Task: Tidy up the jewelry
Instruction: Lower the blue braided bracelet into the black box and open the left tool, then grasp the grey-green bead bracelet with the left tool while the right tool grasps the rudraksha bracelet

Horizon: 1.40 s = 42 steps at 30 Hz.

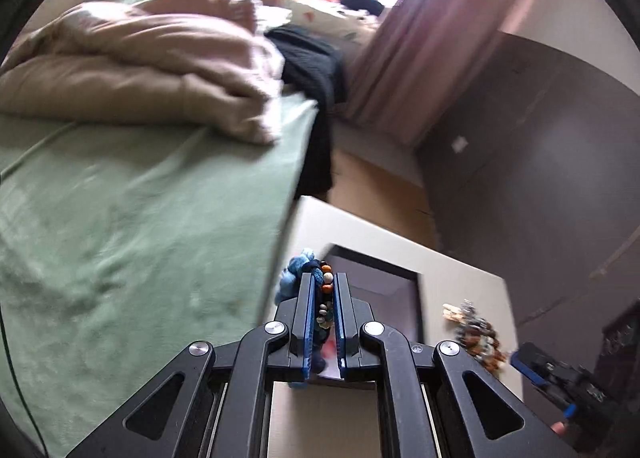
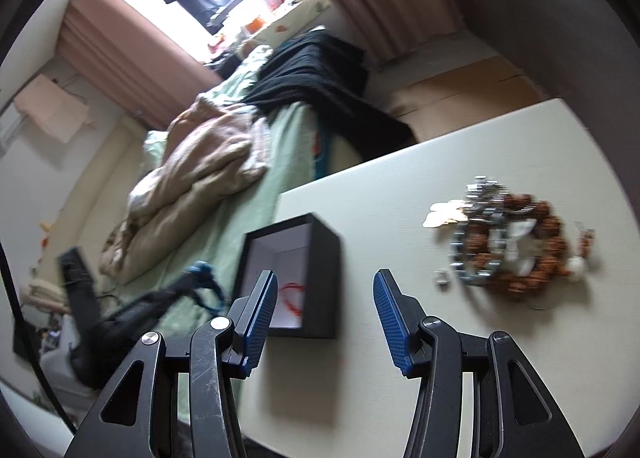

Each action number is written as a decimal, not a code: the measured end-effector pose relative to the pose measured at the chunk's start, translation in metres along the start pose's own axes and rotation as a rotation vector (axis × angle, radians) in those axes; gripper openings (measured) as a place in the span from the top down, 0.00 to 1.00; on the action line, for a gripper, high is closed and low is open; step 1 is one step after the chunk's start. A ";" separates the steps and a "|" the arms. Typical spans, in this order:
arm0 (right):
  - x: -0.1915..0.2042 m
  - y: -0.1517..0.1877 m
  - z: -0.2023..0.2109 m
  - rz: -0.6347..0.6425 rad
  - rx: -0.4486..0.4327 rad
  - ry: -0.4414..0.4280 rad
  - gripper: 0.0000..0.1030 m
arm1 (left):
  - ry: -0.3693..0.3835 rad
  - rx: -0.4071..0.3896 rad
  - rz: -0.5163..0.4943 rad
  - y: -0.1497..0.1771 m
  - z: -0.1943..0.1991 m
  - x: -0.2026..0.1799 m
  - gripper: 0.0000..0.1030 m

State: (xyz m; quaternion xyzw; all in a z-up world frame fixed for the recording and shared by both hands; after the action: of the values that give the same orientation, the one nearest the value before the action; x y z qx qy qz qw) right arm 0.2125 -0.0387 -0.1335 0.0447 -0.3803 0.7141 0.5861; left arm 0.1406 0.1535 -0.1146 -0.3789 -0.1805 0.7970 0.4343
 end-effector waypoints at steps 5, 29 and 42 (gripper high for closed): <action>-0.043 -0.006 0.016 -0.080 -0.014 0.052 0.50 | 0.052 -0.023 -0.040 0.000 -0.007 -0.030 0.91; -0.143 -0.016 0.053 -0.324 -0.038 0.149 0.30 | 0.187 0.031 -0.236 0.044 -0.050 -0.149 0.31; -0.192 -0.009 0.057 -0.507 -0.007 0.176 0.30 | 0.147 0.194 -0.457 0.109 -0.108 -0.201 0.63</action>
State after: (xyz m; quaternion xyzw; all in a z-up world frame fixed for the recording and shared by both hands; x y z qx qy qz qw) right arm 0.2581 -0.2267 -0.1861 0.0740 -0.3071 0.5442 0.7772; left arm 0.2301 -0.0785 -0.1617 -0.3417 -0.1519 0.6623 0.6493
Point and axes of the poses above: each gripper's, at about its wrist camera, not at the fingertips, and z roughly against the way its jaws point, x to its left, y to its underside, the point moved 10 cm from there along -z, roughly the way its jaws point, and after that the axes turned 4 degrees about y, right-handed, at the moved point
